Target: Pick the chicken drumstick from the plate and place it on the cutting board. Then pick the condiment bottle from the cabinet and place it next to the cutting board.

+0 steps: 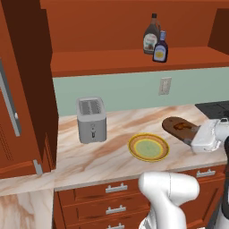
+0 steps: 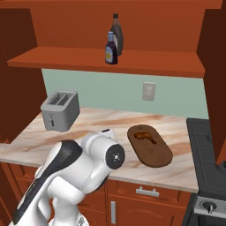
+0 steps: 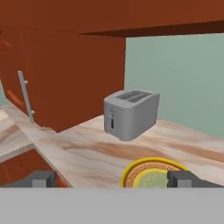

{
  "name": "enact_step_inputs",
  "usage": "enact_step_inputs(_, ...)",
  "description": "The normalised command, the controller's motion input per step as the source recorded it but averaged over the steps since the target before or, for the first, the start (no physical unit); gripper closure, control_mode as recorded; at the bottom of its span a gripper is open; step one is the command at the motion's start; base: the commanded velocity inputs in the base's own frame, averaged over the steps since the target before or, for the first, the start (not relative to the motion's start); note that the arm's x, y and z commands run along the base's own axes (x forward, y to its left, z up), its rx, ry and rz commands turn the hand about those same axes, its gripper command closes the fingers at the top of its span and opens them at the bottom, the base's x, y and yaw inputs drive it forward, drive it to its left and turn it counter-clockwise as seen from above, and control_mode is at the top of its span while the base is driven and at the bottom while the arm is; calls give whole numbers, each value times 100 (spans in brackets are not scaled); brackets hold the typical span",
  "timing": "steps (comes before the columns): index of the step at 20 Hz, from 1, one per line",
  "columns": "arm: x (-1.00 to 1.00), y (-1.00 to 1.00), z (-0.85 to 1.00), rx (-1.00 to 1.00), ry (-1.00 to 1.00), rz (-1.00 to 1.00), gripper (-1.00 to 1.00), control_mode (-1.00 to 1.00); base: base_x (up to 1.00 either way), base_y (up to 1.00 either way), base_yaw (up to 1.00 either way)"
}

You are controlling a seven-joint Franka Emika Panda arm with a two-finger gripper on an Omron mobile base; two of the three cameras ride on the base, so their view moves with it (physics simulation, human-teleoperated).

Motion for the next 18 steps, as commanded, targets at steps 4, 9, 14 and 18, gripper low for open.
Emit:
enact_step_inputs(4, -21, 24, 15, 12, -6, 9, -100, -100, 0, 0, 0)
enact_step_inputs(9, -18, 14, 20, 12, -9, 10, -100, -100, 0, 0, 0)
enact_step_inputs(14, -3, 8, 37, 11, -10, 10, -100, -100, 0, 0, 0)
enact_step_inputs(18, 0, 10, 38, 6, -11, 8, -100, -100, 0, 0, 0)
